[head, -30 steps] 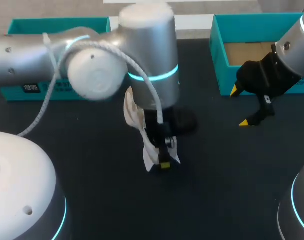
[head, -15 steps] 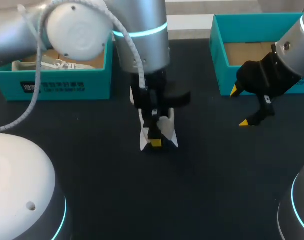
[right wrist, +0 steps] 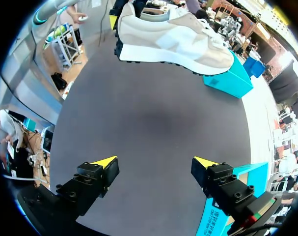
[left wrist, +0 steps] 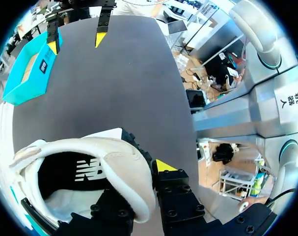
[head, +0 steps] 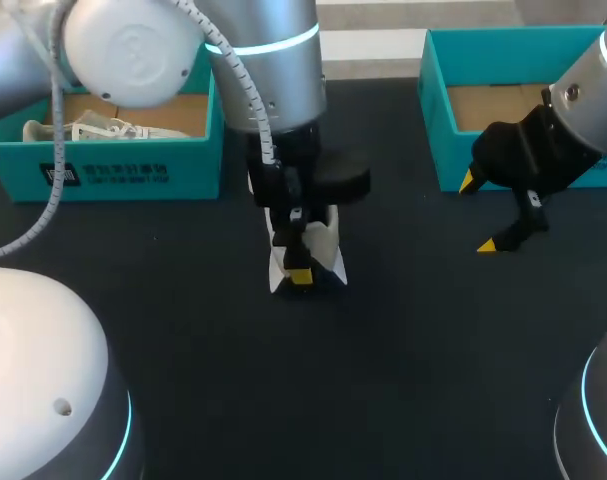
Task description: Take the shoe out of the shoebox, open the shoe tongue, remove and reinsert the insole, then place the shoe into the shoebox
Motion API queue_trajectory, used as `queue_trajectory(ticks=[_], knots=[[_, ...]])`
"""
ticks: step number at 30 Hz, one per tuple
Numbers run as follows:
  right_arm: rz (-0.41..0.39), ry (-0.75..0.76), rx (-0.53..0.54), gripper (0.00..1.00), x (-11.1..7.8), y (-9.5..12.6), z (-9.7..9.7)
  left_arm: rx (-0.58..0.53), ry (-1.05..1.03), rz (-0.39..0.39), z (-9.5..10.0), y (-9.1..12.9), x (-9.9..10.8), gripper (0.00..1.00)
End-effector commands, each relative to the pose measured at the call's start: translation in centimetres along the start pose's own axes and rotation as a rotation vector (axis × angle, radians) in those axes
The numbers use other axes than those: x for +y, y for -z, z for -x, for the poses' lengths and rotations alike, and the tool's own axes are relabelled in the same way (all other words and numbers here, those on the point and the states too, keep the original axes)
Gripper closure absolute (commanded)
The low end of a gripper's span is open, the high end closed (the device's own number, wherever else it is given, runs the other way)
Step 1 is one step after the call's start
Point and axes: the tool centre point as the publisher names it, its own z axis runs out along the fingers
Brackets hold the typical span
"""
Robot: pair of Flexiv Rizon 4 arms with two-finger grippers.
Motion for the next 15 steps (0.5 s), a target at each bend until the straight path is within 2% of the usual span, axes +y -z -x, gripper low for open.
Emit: queue_trajectory(ticks=[1, 9, 15], knots=[[-0.003, -0.001, 0.000, 0.00, 0.0, -0.2, 0.0, 0.011, -0.037, 0.000, -0.1, 0.6, 0.7, 1.00], [-0.003, -0.001, 0.000, 0.00, 0.0, -0.2, 0.0, 0.030, -0.170, 0.029, 1.8, 5.3, 5.8, 1.00], [-0.003, -0.001, 0.000, 0.00, 0.0, -0.2, 0.0, 0.055, -0.243, 0.065, 3.7, 6.9, 9.8, 1.00]])
